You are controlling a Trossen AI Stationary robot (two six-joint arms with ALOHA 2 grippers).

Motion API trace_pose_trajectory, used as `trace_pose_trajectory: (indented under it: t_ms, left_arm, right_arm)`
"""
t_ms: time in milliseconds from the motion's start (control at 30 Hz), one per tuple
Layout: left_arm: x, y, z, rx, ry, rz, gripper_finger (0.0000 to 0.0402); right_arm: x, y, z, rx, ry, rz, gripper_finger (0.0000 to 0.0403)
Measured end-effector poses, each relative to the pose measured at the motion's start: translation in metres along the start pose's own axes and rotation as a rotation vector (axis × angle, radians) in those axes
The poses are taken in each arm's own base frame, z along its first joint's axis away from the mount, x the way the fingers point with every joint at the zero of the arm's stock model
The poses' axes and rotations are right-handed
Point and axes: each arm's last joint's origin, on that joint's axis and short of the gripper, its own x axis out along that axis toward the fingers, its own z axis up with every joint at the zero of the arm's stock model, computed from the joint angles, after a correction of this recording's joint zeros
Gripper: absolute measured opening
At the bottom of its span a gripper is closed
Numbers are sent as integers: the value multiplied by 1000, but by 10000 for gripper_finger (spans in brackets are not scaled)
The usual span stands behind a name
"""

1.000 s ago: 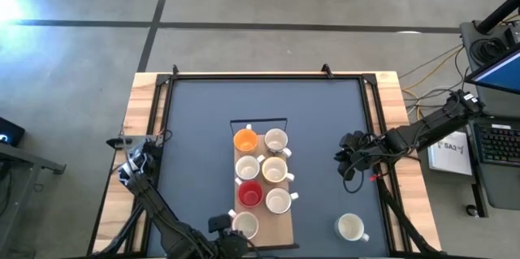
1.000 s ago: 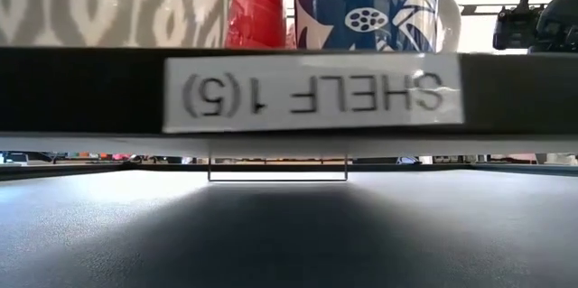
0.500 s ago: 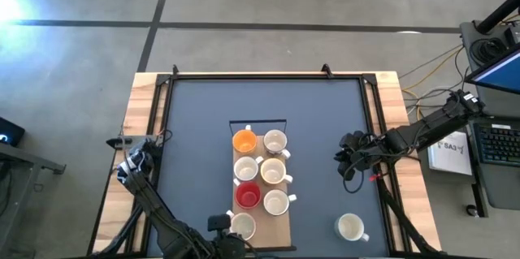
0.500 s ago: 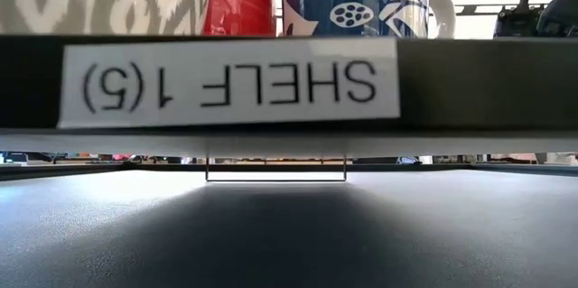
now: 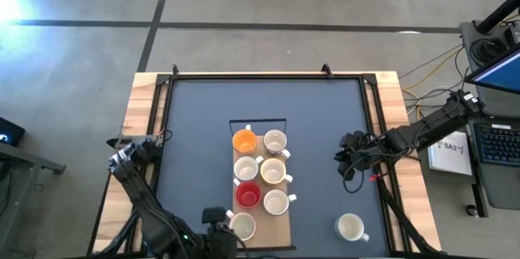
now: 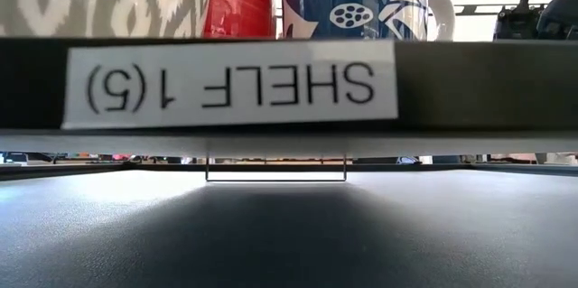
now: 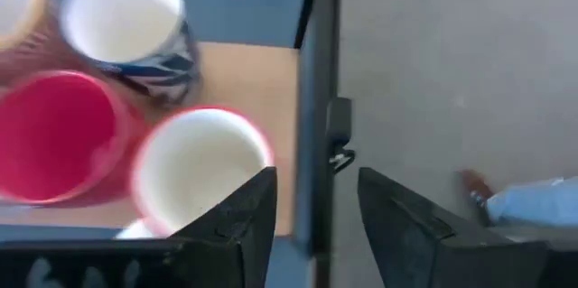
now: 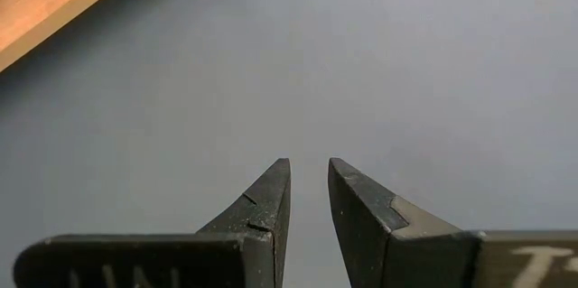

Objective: Place coffee mugs
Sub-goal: Adjust the shelf, then put the light blue mug on the shelf

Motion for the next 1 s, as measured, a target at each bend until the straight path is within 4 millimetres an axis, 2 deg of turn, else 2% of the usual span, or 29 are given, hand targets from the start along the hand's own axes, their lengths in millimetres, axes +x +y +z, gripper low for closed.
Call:
trace_pose_trajectory:
  t_ms: [200, 367, 500, 567, 833, 1000]
  left_arm:
    - [-35, 27, 1, 105, 30, 101, 140]
    - [-74, 62, 0, 160, 7, 273, 128]
    - [-96, 86, -6, 177, -37, 265, 122]
    - [-107, 105, -15, 158, -26, 295, 121]
    - [-122, 181, -66, 2, -96, 290, 120]
    - [-114, 200, -86, -69, -225, 181, 120]
  right_arm:
    - [0, 0, 0, 1, -1, 0, 68]
    - [0, 0, 0, 1, -1, 0, 68]
    - [0, 0, 0, 1, 0, 0, 68]
    - [0, 0, 0, 0, 0, 0, 68]
    - [0, 0, 0, 1, 0, 0, 68]
    - [0, 0, 0, 0, -1, 0, 68]
